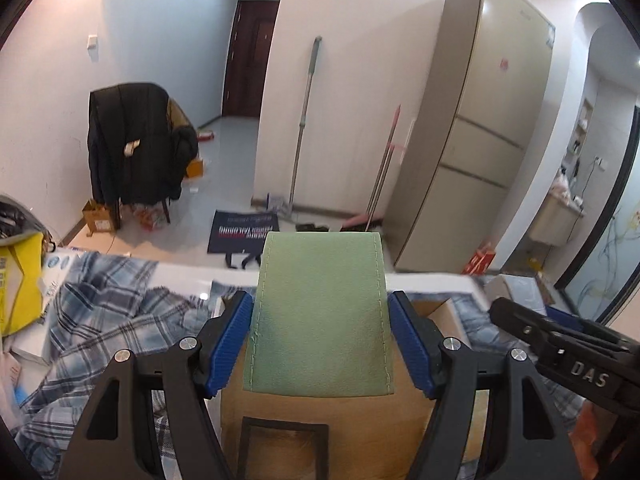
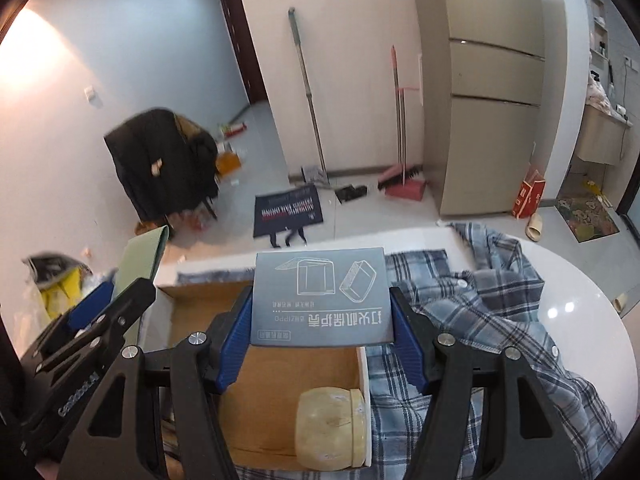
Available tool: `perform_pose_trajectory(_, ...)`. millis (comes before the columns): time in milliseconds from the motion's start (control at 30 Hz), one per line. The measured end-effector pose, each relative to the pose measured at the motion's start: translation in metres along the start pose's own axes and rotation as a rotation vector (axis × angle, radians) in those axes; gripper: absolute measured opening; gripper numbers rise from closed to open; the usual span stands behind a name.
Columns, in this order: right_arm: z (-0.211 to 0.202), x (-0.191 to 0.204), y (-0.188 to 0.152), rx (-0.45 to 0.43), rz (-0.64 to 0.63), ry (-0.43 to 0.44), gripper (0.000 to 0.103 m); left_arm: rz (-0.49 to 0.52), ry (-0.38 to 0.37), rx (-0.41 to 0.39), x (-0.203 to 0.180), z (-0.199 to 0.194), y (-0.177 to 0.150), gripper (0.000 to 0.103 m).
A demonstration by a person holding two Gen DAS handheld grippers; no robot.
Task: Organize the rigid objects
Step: 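Carry the green card and packaged box up and over into the cardboard box, then open the left gripper to drop the card while the right gripper releases the packaged box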
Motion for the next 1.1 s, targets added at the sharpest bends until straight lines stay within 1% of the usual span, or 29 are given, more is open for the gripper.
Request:
perform_pose_trajectory(133, 0.008, 0.0, -0.004, 0.034, 0.005, 0.019, 0.063, -0.027, -0.008, 0.061, 0.013, 0.018, -0.015, 0.072)
perform_pose_trajectory(300, 0.012, -0.003, -0.004, 0.049, 0.007, 0.006, 0.063, -0.098, -0.065, 0.117, 0.016, 0.032, -0.033, 0.072)
perform_pose_trajectory(367, 0.014, -0.006, -0.002, 0.039, 0.002, -0.017, 0.063, -0.103, -0.065, 0.132, 0.012, 0.038, -0.039, 0.072)
perform_pose_trajectory(467, 0.016, -0.01, 0.0, 0.0, -0.041, -0.114, 0.063, -0.109, -0.049, 0.14, 0.008, 0.043, -0.045, 0.072)
perform_pose_trajectory(500, 0.018, -0.011, 0.0, 0.003, -0.046, -0.119, 0.063, -0.111, -0.056, 0.143, 0.007, 0.044, -0.047, 0.072)
perform_pose_trajectory(600, 0.026, -0.013, -0.002, 0.052, -0.018, -0.057, 0.063, -0.118, -0.082, 0.141, 0.001, 0.046, -0.049, 0.072)
perform_pose_trajectory(633, 0.027, -0.015, -0.002, 0.061, -0.008, -0.048, 0.063, -0.118, -0.095, 0.149, -0.003, 0.048, -0.051, 0.072)
perform_pose_trajectory(733, 0.026, -0.023, 0.0, 0.047, 0.0, -0.08, 0.063, -0.129, -0.13, 0.194, -0.013, 0.055, -0.057, 0.072)
perform_pose_trajectory(833, 0.024, -0.025, 0.001, 0.032, 0.005, -0.099, 0.063, -0.104, -0.13, 0.21, -0.021, 0.058, -0.06, 0.072)
perform_pose_trajectory(933, 0.024, -0.019, -0.001, 0.041, -0.009, -0.074, 0.063, -0.099, -0.132, 0.213, -0.025, 0.057, -0.063, 0.072)
perform_pose_trajectory(1000, 0.024, -0.021, 0.0, 0.043, 0.003, -0.072, 0.063, -0.113, -0.153, 0.213, -0.027, 0.057, -0.063, 0.072)
perform_pose_trajectory(1100, 0.024, -0.023, 0.001, 0.04, 0.006, -0.076, 0.063, -0.122, -0.193, 0.244, -0.031, 0.061, -0.068, 0.074)
Point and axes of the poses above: each gripper's, at about its wrist camera, not at the fingertips, and z roughly the way its jaws point, x to its left, y to its top, the point moved 6 cm from there along z, roughly the way its jaws point, and after that the axes turned 12 degrees about -y, right-handed, at the moved point
